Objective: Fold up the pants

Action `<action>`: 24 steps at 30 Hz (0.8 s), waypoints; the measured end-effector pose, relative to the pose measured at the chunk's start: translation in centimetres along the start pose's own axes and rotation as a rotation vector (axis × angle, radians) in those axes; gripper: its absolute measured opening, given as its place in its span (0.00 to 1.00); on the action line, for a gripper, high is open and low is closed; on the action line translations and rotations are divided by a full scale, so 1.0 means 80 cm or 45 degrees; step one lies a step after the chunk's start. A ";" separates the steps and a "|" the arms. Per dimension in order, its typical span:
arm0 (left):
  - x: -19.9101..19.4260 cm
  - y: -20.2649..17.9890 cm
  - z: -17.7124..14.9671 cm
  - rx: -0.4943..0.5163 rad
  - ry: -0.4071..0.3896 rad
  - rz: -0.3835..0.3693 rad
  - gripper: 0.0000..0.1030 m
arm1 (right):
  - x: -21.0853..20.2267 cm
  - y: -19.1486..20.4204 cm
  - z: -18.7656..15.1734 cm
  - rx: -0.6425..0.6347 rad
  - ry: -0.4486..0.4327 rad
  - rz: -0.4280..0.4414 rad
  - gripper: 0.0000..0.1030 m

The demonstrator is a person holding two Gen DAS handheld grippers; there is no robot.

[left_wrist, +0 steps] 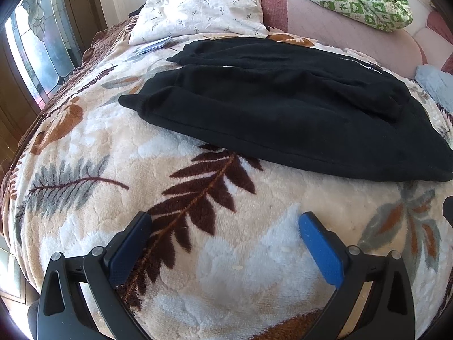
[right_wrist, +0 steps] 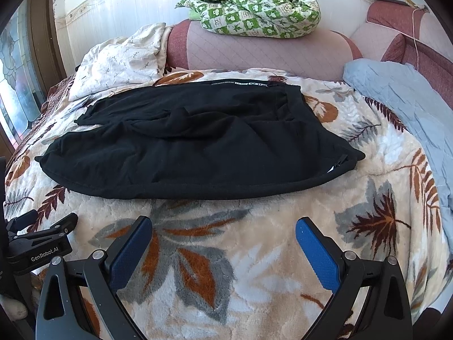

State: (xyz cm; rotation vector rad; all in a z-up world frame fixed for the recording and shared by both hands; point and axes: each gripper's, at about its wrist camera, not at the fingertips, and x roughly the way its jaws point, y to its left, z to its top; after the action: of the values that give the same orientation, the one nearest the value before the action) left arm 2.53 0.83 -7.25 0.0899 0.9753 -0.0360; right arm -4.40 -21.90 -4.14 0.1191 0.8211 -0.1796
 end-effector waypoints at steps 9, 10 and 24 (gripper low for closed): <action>-0.037 0.016 0.024 0.007 -0.027 -0.102 0.91 | 0.003 -0.007 0.006 0.009 -0.002 0.003 1.00; -0.045 0.021 0.033 0.007 -0.051 -0.114 0.91 | 0.003 -0.009 0.009 0.008 -0.007 0.001 1.00; -0.012 0.071 0.242 0.151 -0.224 -0.124 0.91 | 0.035 -0.078 0.144 -0.041 -0.107 0.005 1.00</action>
State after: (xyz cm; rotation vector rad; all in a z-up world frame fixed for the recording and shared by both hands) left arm 18.39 4.65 4.70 0.1459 0.8006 -0.1884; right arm 4.43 -30.35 1.38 0.0822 0.7395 -0.1667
